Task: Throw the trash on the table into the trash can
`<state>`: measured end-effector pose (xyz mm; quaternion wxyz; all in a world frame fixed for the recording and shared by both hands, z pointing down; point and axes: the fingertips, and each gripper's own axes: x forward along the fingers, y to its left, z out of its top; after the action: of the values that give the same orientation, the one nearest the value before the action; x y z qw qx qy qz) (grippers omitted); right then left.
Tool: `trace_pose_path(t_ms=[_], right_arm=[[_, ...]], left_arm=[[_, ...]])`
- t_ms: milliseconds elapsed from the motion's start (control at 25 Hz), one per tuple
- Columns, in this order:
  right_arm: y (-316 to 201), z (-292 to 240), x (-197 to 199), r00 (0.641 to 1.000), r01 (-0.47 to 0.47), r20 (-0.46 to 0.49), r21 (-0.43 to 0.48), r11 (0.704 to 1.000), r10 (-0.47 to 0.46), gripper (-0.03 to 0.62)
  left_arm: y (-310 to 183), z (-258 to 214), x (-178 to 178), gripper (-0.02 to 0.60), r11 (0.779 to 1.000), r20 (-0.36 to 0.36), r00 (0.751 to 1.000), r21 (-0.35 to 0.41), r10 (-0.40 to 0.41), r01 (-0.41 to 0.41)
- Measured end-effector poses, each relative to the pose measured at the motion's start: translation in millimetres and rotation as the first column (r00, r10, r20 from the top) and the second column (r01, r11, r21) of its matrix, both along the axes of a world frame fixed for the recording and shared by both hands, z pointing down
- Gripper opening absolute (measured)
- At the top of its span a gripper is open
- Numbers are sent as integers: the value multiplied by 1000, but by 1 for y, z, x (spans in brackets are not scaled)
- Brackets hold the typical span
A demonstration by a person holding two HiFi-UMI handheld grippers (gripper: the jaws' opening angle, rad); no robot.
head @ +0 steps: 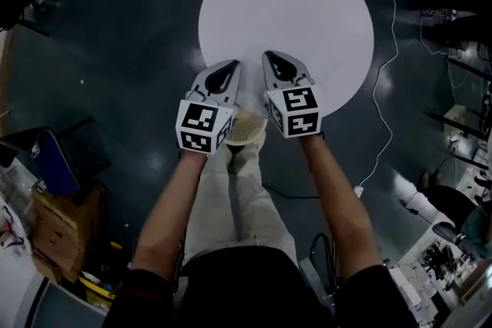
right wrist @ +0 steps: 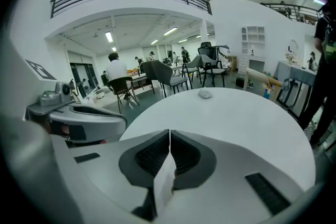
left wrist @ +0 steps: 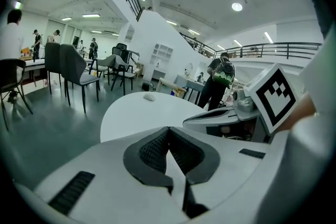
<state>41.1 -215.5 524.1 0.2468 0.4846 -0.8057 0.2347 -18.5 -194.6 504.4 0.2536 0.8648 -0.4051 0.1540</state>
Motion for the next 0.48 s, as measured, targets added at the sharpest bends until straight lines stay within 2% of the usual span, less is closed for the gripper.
trace_pose_path(t_ms=[200, 480], right_arm=[[-54, -5, 10, 999, -38, -8, 59, 998, 39, 21], [-117, -1, 22, 996, -38, -72, 111, 993, 46, 21]], left_arm=[[-48, 1, 6, 15, 999, -12, 1000, 32, -20, 21], [-97, 1, 21, 15, 996, 2, 1000, 90, 20, -21]])
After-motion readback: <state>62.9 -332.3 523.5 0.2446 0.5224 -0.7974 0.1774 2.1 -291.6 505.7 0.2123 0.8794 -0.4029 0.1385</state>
